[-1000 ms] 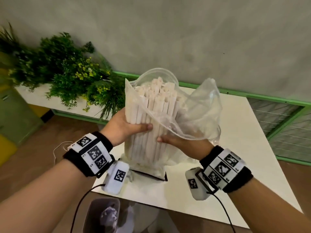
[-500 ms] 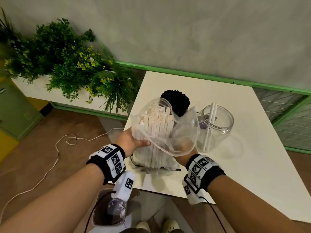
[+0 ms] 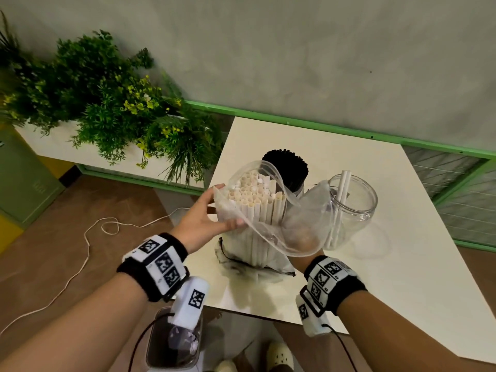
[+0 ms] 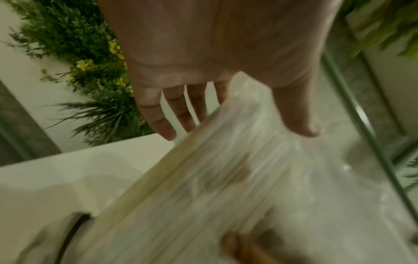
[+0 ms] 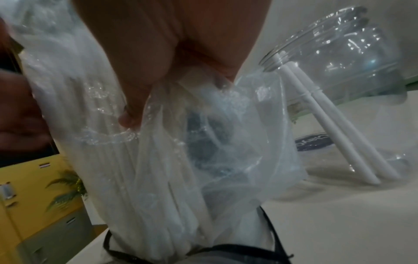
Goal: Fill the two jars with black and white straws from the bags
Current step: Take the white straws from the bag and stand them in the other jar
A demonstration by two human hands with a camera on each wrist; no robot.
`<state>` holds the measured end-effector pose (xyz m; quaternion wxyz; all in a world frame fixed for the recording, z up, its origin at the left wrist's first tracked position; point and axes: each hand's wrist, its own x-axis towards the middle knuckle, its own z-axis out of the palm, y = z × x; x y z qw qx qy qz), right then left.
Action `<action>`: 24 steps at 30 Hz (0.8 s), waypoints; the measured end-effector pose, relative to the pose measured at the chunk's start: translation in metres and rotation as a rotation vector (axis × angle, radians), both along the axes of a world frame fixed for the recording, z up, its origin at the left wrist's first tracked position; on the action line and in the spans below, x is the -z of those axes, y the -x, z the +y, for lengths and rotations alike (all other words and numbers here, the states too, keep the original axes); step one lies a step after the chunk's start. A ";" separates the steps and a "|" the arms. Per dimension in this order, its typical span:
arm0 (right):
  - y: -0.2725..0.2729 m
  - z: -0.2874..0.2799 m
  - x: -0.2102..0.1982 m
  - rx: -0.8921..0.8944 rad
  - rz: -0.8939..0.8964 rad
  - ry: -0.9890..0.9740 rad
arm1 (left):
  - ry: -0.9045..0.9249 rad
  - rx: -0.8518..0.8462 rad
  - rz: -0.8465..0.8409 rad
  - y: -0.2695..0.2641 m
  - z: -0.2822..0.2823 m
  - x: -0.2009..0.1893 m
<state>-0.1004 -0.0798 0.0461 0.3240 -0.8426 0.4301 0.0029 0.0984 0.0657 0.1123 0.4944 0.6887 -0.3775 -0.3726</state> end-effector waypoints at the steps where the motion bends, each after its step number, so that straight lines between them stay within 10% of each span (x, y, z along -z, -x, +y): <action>1: -0.001 0.002 -0.007 0.019 -0.016 -0.017 | -0.002 0.011 0.028 -0.001 0.002 -0.009; 7: -0.006 0.014 -0.029 0.083 -0.249 -0.190 | -0.071 -0.094 -0.110 0.001 -0.008 -0.025; 13: -0.001 0.012 -0.032 0.053 -0.584 -0.271 | 0.020 -0.185 0.377 -0.002 -0.006 -0.027; 19: -0.005 0.008 -0.020 0.026 -0.449 -0.116 | 0.039 -0.266 0.570 -0.004 -0.009 -0.015; 24: -0.009 0.012 -0.020 0.052 -0.486 -0.266 | 0.009 -0.306 0.404 -0.002 -0.017 -0.012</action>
